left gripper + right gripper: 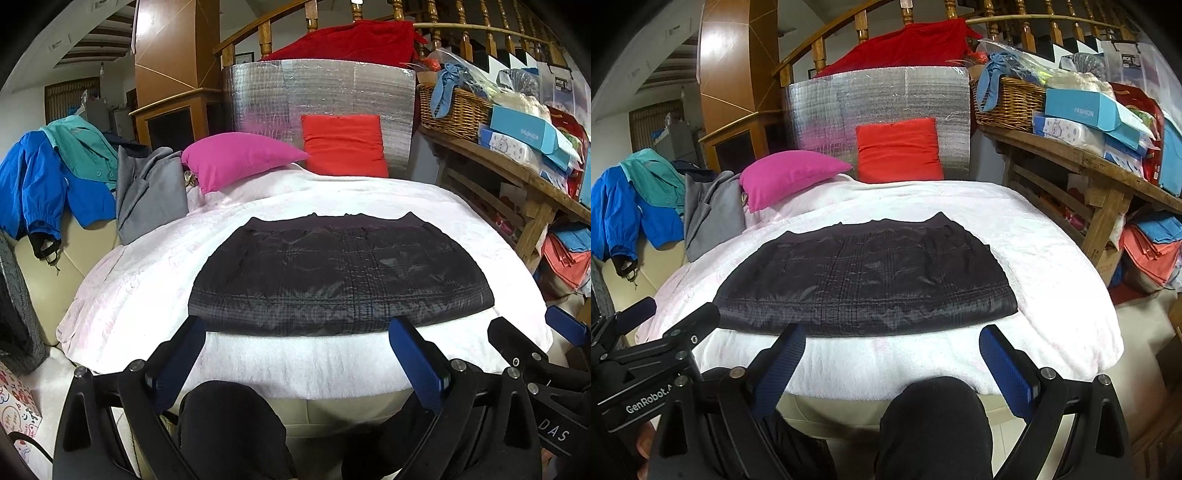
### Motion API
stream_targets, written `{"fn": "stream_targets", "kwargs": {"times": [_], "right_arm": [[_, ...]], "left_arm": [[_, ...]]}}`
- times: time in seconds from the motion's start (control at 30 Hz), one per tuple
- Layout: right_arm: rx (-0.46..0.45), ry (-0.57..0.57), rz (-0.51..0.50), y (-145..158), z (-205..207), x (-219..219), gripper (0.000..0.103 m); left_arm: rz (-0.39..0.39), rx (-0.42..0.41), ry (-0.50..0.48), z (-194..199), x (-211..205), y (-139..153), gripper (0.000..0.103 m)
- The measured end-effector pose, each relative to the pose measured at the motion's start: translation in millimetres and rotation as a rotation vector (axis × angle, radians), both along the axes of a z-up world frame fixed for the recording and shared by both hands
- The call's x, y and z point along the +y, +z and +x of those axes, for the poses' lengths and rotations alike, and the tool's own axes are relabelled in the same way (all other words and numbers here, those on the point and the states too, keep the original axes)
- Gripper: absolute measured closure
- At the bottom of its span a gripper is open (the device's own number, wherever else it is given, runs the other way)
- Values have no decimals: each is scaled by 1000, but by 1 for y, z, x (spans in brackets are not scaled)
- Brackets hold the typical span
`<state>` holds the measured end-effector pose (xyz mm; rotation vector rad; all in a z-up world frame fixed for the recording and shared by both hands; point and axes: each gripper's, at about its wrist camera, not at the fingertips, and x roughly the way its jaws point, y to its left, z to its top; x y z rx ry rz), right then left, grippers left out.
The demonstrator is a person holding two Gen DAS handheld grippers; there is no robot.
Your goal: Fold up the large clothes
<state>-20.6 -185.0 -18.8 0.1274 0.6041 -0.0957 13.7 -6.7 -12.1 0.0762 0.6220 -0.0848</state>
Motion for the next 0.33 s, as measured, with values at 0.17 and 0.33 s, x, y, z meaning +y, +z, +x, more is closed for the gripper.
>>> {"fn": "stream_targets", "kwargs": {"times": [0.17, 0.33], "right_arm": [[-2, -1, -8, 0, 0, 1, 6], [-6, -5, -20, 0, -1, 2, 6]], "left_arm": [[-5, -9, -4, -1, 0, 3, 3], [-22, -5, -4, 0, 1, 3, 3]]}}
